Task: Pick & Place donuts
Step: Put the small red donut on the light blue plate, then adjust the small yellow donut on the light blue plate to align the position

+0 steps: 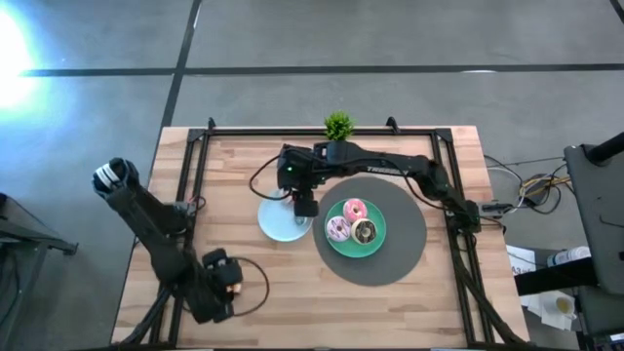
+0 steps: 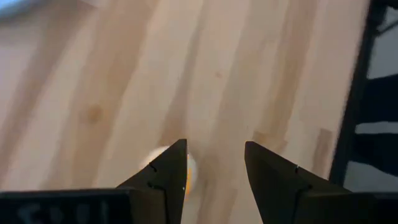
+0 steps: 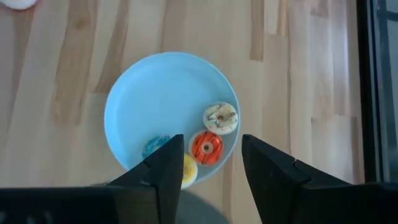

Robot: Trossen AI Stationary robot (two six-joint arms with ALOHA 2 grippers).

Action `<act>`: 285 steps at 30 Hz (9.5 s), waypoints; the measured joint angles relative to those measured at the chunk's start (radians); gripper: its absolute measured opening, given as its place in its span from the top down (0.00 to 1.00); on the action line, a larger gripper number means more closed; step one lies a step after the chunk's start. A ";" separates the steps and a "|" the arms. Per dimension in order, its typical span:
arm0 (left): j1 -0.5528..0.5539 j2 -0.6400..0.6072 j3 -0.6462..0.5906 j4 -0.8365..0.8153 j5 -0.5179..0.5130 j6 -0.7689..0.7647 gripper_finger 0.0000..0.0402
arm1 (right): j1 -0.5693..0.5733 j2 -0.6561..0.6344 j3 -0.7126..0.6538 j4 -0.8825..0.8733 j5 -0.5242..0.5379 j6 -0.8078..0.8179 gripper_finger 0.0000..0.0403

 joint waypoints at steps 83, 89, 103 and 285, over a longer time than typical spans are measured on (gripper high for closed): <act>0.487 -0.494 -0.260 0.611 0.211 0.327 1.00 | 0.197 -0.492 -0.880 0.994 -0.130 -0.157 0.54; 0.642 -0.424 -0.257 0.720 0.404 0.422 1.00 | 0.206 -0.492 -0.880 0.988 -0.130 -0.174 0.54; 0.774 -0.372 -0.256 0.843 0.618 0.406 1.00 | 0.212 -0.492 -0.880 0.957 -0.083 -0.223 0.54; 0.161 -0.580 -0.177 0.431 -0.517 0.255 0.71 | 0.100 0.193 -0.184 0.031 -0.053 0.046 0.76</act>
